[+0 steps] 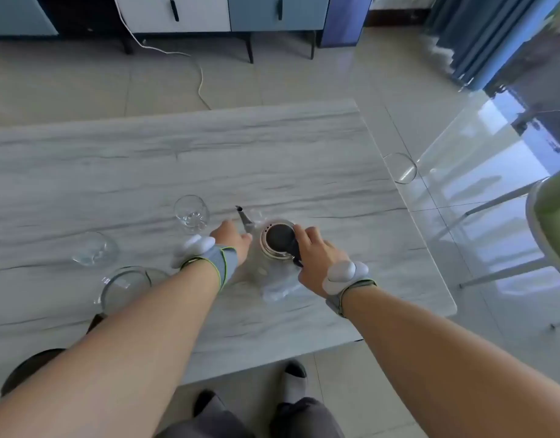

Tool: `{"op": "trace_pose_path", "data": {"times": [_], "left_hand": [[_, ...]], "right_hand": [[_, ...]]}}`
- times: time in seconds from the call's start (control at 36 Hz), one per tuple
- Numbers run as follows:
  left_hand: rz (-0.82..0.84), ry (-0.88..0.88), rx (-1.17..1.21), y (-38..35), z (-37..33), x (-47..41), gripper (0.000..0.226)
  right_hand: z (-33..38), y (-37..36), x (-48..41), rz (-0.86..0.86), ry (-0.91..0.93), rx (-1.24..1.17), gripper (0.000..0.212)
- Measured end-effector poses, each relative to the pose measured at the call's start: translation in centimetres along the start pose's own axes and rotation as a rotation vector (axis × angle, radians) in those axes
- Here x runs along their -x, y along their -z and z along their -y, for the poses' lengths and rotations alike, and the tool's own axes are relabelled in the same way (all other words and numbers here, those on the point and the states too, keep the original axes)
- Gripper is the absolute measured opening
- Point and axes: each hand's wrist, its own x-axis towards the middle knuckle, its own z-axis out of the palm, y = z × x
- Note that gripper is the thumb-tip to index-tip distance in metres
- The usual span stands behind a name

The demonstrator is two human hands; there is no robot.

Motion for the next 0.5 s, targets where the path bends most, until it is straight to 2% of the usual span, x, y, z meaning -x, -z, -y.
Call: {"op": "trace_pose_path", "data": {"times": [0.14,0.25,0.31,0.42,0.5], "left_hand": [[-0.039,0.026,0.278,-2.6,0.8,-3.0,0.051],[-0.129,0.012,0.528,-4.8,2.3,-6.7,0.069],[-0.154,-0.028,0.570,-5.6,2.5,-7.6,0.061],[-0.283,-0.062,0.660,-6.5,3.2,-9.3,0.077],[-0.313,-0.112,0.680,-6.1,2.7,-9.4,0.069]], "right_hand": [[-1.2,-0.8,-1.4,-0.084,0.028,-0.033,0.077],[-2.7,-0.7,-2.8,-0.157,0.040,-0.031,0.069],[-3.6,-0.9,-3.7,-0.191,0.051,-0.029,0.066],[-4.2,-0.7,-5.2,-0.226,0.031,-0.088,0.066],[-4.5,-0.9,-6.6,-0.289,0.012,-0.124,0.069]]}}
